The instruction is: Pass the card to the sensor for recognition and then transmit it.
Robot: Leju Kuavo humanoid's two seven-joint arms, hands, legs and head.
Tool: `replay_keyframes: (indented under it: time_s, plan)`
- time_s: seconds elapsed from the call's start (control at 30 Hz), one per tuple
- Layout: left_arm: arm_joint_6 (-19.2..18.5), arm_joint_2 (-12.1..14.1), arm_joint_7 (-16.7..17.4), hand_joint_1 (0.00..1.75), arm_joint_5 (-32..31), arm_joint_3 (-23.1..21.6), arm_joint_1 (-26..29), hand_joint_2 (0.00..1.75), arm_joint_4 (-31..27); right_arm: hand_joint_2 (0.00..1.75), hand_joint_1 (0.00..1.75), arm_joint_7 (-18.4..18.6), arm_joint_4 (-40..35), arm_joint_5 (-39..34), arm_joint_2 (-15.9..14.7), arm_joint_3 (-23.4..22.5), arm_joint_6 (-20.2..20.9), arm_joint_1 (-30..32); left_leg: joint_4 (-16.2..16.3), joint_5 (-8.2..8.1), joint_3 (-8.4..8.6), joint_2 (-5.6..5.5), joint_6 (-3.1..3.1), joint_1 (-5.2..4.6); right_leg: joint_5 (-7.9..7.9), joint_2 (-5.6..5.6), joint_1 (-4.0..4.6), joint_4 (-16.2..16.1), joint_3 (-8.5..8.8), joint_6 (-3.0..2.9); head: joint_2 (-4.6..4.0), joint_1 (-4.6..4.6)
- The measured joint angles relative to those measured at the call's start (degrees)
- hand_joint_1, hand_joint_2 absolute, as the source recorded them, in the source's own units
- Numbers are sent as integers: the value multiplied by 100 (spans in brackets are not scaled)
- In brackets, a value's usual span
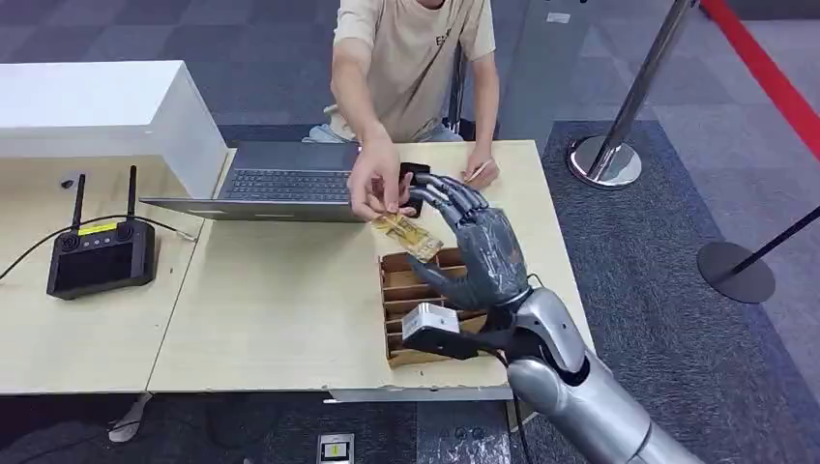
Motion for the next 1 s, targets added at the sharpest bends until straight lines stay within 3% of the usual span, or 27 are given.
replay_keyframes:
  time_s: [0.7, 0.77, 1.0]
  plan:
    - [0, 0, -33, 0, -44, -15, 0, 0, 9, 175, 175, -26, 212, -127, 0, 107, -74, 12, 0, 0, 0, 0, 0, 0, 0, 0, 0, 0, -2, 0, 0, 0]
    - [2, 0, -33, 0, -42, -24, 1, 0, 9, 175, 175, -123, 236, -363, 0, 103, -123, 31, 0, 0, 0, 0, 0, 0, 0, 0, 0, 0, -2, 0, 0, 0]
    - [11, -2, -35, 0, -26, -39, 2, 0, 9, 175, 175, -719, 467, -2185, -43, -153, -306, 193, 0, 0, -3, 0, 0, 0, 0, 0, 0, 0, -4, 0, 0, 0]
